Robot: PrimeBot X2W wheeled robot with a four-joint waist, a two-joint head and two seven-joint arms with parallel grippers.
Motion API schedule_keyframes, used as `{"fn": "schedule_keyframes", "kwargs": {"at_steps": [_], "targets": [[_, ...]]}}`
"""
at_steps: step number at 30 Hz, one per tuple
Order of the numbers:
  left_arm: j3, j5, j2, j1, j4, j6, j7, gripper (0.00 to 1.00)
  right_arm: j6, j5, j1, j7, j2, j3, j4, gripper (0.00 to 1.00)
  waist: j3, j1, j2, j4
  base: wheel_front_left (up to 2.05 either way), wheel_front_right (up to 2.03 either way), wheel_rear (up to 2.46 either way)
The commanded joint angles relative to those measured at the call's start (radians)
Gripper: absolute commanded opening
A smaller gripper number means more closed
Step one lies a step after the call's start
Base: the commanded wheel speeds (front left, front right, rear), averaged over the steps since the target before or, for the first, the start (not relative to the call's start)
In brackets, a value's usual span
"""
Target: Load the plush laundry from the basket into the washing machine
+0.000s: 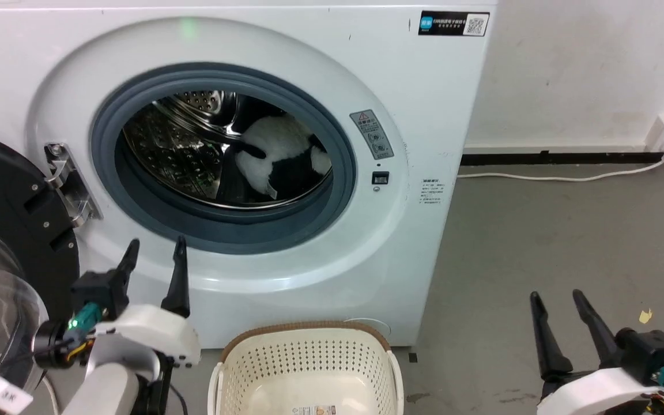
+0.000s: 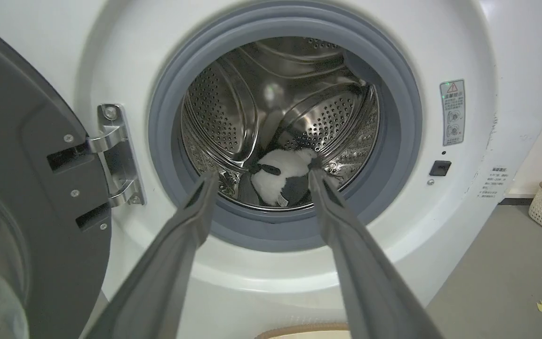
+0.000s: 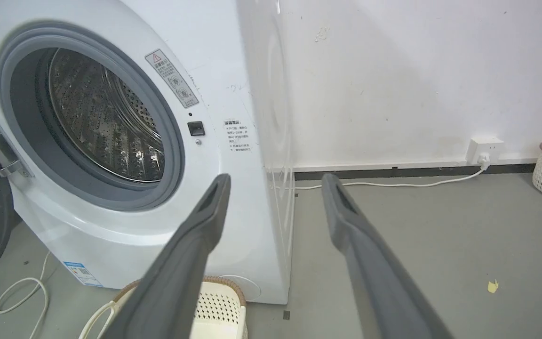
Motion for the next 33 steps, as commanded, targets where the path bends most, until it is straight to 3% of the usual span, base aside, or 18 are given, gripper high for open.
{"fn": "schedule_keyframes", "kwargs": {"at_steps": [1, 15, 33], "targets": [[0.002, -0.001, 0.004, 0.032, -0.012, 0.008, -0.010, 1.00, -0.001, -0.017, 0.007, 0.002, 0.002, 0.005, 0.007, 1.00, -0.008, 0.0001, 0.0000, -0.003, 0.00, 0.00, 0.00], [0.034, -0.043, -0.020, 0.207, -0.081, 0.010, -0.063, 1.00, -0.001, -0.043, 0.025, -0.016, 0.002, 0.007, 0.068, 1.00, -0.043, 0.0001, 0.0000, -0.002, 0.00, 0.00, 0.00], [0.005, -0.014, -0.041, 0.258, -0.061, -0.026, -0.074, 1.00, -0.001, -0.021, 0.049, -0.036, 0.002, 0.022, 0.107, 1.00, -0.045, 0.0001, 0.0000, 0.002, 0.00, 0.00, 0.00]]}}
